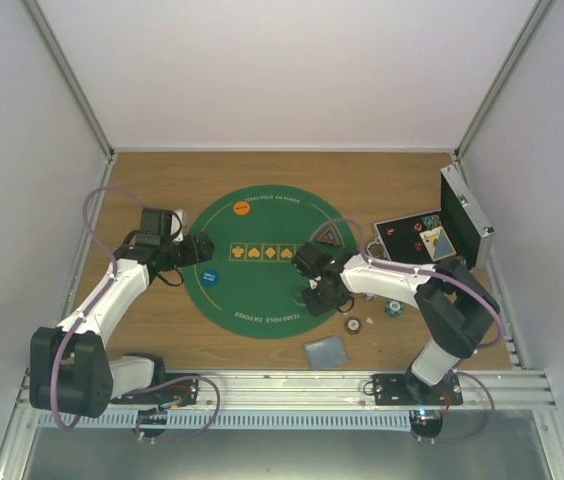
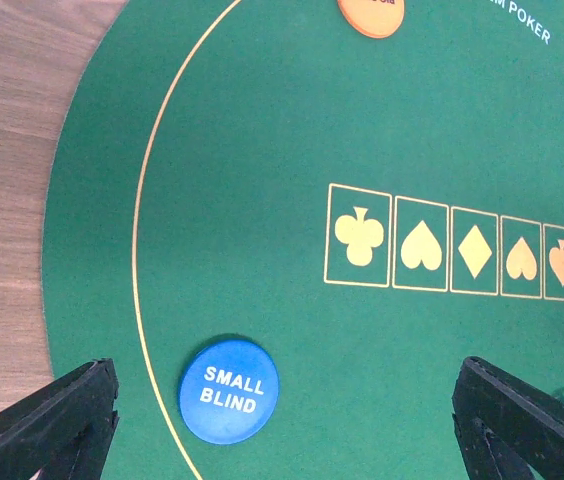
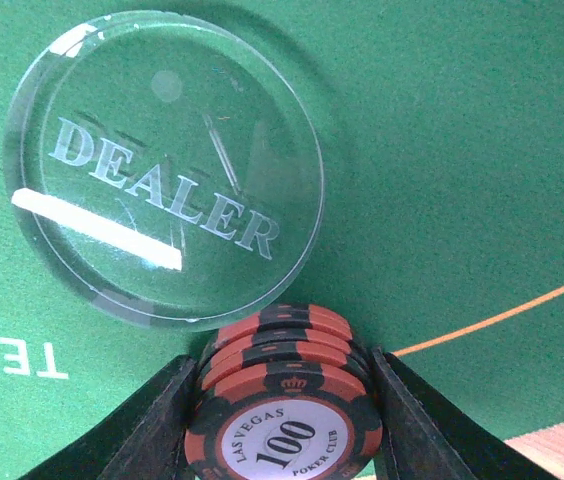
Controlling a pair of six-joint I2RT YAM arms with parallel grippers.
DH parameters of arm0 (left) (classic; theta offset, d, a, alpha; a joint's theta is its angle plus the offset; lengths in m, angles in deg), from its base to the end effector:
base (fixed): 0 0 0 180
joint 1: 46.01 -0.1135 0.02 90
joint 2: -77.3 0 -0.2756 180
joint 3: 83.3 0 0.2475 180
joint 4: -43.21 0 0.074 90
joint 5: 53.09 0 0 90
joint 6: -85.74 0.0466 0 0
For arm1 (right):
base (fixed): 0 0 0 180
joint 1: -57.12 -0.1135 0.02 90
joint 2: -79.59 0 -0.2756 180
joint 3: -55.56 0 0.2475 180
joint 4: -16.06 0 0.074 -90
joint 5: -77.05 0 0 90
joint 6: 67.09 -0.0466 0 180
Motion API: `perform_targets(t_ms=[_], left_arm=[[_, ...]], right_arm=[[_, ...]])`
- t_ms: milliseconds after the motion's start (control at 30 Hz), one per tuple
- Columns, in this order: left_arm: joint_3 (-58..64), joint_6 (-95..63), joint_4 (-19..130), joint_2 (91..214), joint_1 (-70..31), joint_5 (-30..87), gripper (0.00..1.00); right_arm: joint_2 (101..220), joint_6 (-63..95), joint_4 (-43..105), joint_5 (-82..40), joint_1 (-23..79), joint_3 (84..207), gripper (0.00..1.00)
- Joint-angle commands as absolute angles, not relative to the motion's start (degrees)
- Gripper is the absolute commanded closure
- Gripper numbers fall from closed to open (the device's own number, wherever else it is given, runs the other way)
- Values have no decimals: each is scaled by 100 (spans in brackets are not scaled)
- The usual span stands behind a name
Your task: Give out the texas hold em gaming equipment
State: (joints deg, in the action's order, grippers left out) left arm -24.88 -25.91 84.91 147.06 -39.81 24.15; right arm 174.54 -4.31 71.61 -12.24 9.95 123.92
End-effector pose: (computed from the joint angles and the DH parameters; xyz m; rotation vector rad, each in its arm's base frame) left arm 0.2366 -0.0361 0.2280 -0.2461 2.5165 -0.4774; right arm 0.1919 0.2061 0.1578 -0.5223 2.9774 0.1106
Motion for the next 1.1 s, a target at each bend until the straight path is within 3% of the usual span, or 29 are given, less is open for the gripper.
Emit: perform_targets(t_ms=[0,367,600,833,1067], left_arm=[[-2565,-2633,8372,14585,-4012,2448,7],[-2585,-2650,8335,14608,-4012,2458,7],[-2569,-2650,8301,14670,-4012,2476,7],[-2585,-2685,8232,14729,-4013,2448,7],[-2567,-2672,8249,14742,-4012,2422,7]], right_arm=[[17553,-393,7113,-1267,901,12379,53],[17421,-416,7295,-1261,896,12518,41],[16652,-678,7971,-1273,878,12660,32],[15683,-1470,8569,-1277,887,11966,30],[15527,-1938,8480,-1276,908,11403,29]])
